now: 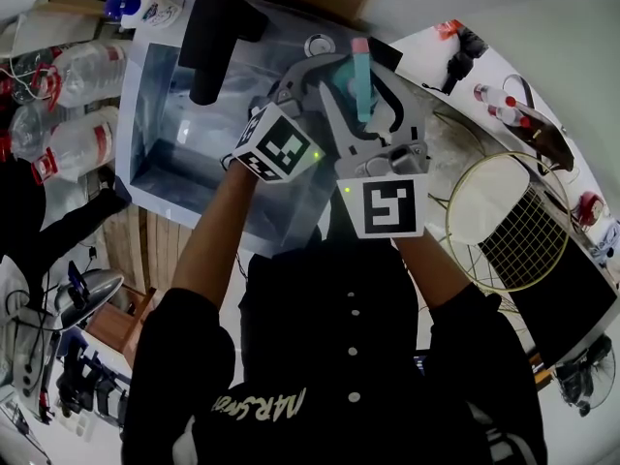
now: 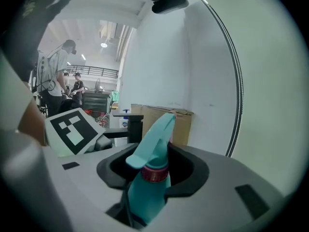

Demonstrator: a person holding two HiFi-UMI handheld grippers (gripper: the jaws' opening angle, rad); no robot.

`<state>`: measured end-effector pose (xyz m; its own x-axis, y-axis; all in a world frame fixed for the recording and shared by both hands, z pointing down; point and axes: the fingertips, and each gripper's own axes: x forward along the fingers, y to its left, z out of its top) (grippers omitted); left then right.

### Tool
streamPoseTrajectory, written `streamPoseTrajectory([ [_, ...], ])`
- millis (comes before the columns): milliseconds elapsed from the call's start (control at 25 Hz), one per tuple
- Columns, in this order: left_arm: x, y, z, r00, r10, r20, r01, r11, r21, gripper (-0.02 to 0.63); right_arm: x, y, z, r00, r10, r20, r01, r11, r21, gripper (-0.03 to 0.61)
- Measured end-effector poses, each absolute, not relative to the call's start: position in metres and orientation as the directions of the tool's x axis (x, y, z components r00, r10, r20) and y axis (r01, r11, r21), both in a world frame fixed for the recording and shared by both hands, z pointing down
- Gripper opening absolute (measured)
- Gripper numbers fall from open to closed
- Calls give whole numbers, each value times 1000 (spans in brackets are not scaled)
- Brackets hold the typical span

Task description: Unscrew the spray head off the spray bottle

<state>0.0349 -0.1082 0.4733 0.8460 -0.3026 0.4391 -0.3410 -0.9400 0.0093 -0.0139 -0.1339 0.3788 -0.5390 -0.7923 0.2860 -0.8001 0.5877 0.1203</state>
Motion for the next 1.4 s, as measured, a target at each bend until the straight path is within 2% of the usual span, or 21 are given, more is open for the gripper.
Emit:
streamPoseTrajectory([
  [80,35,-109,473,843,-303,443,-341,-940,5,383,-13,-136,378,-544,-791,279,-791,595,144,159],
  [240,36,-107,474,845,-300,443,-334,-943,-2,383,-15,-132,376,-650,-716,255,-702,694,162,152],
  [320,35,-107,474,848,-299,437,-333,-943,2,383,-18,-128,376,-744,-626,234,-614,778,133,150],
  [440,35,-108,474,855,-289,431,-322,-947,5,383,-19,-124,373,-867,-471,162,-485,872,-63,149],
  [600,38,-105,473,862,-274,427,-305,-952,6,383,-21,-105,376,-971,-132,201,-122,991,62,149],
  [720,38,-104,473,863,-274,425,-307,-952,9,383,-20,-102,377,-975,-52,215,-45,998,40,149],
  [920,39,-104,474,863,-272,426,-304,-953,7,383,-18,-107,377,-969,-118,215,-118,993,13,160],
  [960,38,-104,474,862,-273,426,-304,-953,6,383,-17,-110,374,-968,-155,197,-158,987,-3,189],
  [1000,38,-103,474,862,-274,427,-305,-952,5,383,-15,-114,368,-965,-203,168,-210,977,-26,224],
  [1080,38,-103,474,861,-274,428,-306,-952,5,383,-8,-119,359,-943,-308,123,-318,945,-73,254],
  [1200,38,-103,474,861,-276,427,-307,-952,4,383,-3,-114,359,-876,-461,141,-475,876,-83,270],
  [1320,38,-103,474,861,-278,425,-309,-951,5,383,2,-118,370,-751,-630,200,-647,762,-26,259],
  [1400,38,-104,474,859,-279,429,-311,-950,4,383,3,-123,372,-682,-704,197,-724,688,-46,249],
])
